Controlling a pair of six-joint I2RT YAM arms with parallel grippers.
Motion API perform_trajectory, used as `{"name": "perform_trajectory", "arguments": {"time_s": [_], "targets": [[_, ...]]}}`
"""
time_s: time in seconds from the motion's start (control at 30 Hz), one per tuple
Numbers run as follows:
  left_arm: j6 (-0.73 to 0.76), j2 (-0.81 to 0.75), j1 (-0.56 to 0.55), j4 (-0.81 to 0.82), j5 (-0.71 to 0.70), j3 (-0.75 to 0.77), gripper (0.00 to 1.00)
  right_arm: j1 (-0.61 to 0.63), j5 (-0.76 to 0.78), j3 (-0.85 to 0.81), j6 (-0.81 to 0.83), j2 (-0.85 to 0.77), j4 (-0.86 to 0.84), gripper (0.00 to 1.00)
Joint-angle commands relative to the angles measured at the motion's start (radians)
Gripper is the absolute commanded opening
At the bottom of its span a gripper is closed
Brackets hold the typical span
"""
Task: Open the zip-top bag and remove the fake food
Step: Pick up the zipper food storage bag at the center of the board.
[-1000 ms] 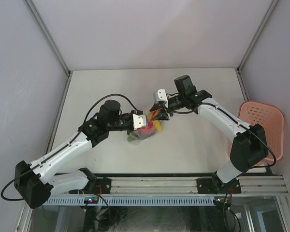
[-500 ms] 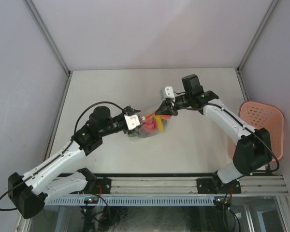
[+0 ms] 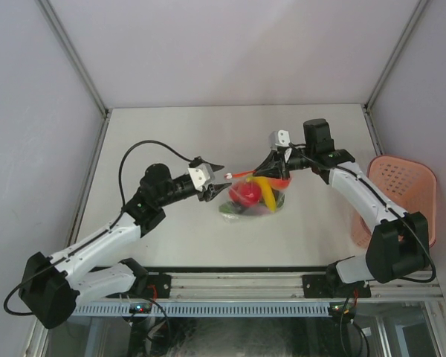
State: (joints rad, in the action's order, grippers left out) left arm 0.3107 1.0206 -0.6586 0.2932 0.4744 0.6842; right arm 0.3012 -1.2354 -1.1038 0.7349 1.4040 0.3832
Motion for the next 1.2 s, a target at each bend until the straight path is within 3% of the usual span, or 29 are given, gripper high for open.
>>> {"name": "perform_trajectory", "arguments": {"time_s": [0.0,0.33,0.43,0.67,0.8,0.83,0.93,1.03,1.17], "targets": [[-0.113,0.050,0.004,0.146,0.111,-0.008,0.56,-0.017,-0.076,0.001,-0.037,-0.035,-0.083,0.00],[-0.239,0.184,0.004,0.317,0.161,-0.041,0.49,-0.049,-0.120,0.015,-0.023,-0.057,-0.074,0.00],[-0.279,0.242,0.004,0.329,0.188,-0.016,0.40,-0.052,-0.125,0.014,-0.013,-0.057,-0.063,0.00],[-0.260,0.263,0.004,0.279,0.164,0.008,0.04,-0.063,-0.126,0.015,0.043,-0.058,-0.007,0.00],[-0.206,0.235,0.004,0.213,0.154,0.025,0.00,-0.064,-0.118,0.013,0.106,-0.075,0.059,0.00],[-0.199,0.230,0.003,0.194,0.158,0.035,0.00,-0.058,-0.115,0.013,0.111,-0.082,0.068,0.04],[-0.192,0.210,-0.002,0.140,0.169,0.070,0.00,-0.013,-0.090,0.014,0.109,-0.119,0.075,0.36],[-0.189,0.199,-0.013,0.104,0.163,0.086,0.00,0.065,-0.048,0.015,0.018,-0.160,0.017,0.60],[-0.169,0.208,-0.034,0.035,0.152,0.119,0.00,0.141,0.005,0.015,-0.226,-0.156,-0.163,0.71]]}}
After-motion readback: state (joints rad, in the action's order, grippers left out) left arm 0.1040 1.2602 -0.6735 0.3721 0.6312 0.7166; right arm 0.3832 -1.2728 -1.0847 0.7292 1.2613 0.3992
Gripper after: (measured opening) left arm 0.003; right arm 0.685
